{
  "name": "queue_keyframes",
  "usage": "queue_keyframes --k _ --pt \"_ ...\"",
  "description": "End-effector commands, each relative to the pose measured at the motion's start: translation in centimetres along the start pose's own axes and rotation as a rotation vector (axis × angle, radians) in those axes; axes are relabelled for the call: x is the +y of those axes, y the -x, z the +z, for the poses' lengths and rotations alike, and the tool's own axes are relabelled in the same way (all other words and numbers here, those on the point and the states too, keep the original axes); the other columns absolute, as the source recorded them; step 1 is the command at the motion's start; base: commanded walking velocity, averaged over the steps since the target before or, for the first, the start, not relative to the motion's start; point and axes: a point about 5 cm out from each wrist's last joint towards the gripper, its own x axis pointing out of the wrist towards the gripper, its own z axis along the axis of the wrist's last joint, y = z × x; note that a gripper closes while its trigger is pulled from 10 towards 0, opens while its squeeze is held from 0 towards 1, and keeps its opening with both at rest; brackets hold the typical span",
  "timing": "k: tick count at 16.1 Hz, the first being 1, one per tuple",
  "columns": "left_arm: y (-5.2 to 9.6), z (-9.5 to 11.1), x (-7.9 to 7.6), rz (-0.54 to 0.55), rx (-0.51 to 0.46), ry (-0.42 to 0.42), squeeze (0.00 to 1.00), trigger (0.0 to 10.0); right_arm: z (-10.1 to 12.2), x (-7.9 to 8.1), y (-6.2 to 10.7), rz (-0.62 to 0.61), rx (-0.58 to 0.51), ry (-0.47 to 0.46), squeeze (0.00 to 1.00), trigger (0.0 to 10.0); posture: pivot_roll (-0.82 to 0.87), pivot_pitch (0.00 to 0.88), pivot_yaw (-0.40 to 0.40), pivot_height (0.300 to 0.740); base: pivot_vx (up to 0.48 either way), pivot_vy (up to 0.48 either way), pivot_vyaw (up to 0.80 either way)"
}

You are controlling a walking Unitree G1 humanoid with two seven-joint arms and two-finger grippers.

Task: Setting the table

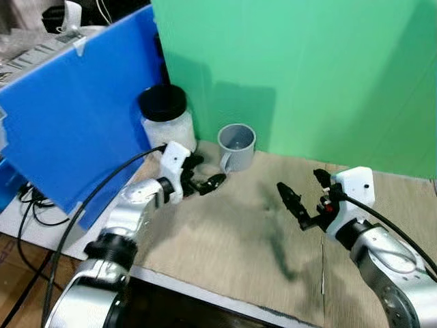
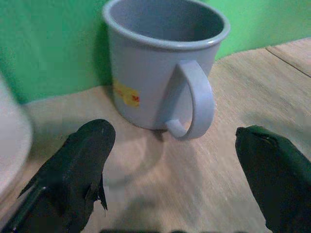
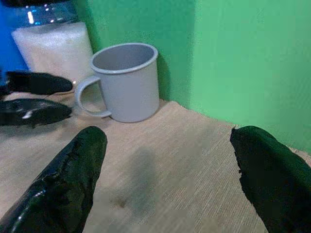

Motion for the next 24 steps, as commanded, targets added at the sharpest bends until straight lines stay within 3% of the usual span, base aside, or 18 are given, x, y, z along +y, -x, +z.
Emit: queue_keyframes --k 1,6,7,8,9,10,17,19,24 --pt "-0.1 0.2 0.2 -0.005 0.003 -0.020 0.00 10.0 0.1 0.3 0.3 0.023 0.004 0.004 0.00 10.0 -0.24 0.077 0.103 0.740 0.000 0.000 0.00" --pt "-1.9 1.2 -0.2 -0.039 -0.021 -0.031 0.00 10.0 0.3 0.5 0.7 0.034 0.005 0.015 0.00 10.0 -0.26 0.080 0.114 0.740 0.000 0.000 0.00" --pt "-2.1 1.3 -0.2 -0.041 -0.025 -0.031 0.00 8.2 0.3 0.5 0.7 0.035 0.005 0.017 0.00 10.0 -0.26 0.081 0.117 0.740 0.000 0.000 0.00" --pt "-2.2 1.3 -0.3 -0.041 -0.031 -0.030 0.00 3.5 0.3 0.6 0.8 0.036 0.005 0.018 0.00 10.0 -0.26 0.081 0.118 0.740 0.000 0.000 0.00" --pt "-2.3 1.3 -0.3 -0.040 -0.033 -0.030 0.00 3.5 0.3 0.6 0.8 0.036 0.006 0.019 0.00 10.0 -0.26 0.081 0.119 0.740 0.000 0.000 0.00" --pt "-2.3 1.2 -0.3 -0.034 -0.038 -0.025 0.00 0.0 0.3 0.7 0.8 0.037 0.006 0.019 0.00 10.0 -0.26 0.081 0.118 0.740 0.000 0.000 0.00" --pt "-1.9 0.5 0.1 0.012 -0.045 -0.005 0.00 0.0 0.4 1.0 0.8 0.141 0.005 0.037 0.00 10.0 -0.25 0.080 0.108 0.740 0.000 0.000 0.00" --pt "-1.9 0.6 0.3 0.024 -0.045 -0.003 0.00 0.0 0.5 1.7 1.3 0.282 0.001 0.092 0.00 10.0 -0.24 0.080 0.111 0.740 0.000 0.000 0.00" --pt "-1.8 0.5 0.5 0.029 -0.040 -0.005 0.00 0.0 1.0 2.2 2.3 0.566 -0.016 0.036 0.00 10.0 -0.24 0.071 0.117 0.740 0.000 0.000 0.00"
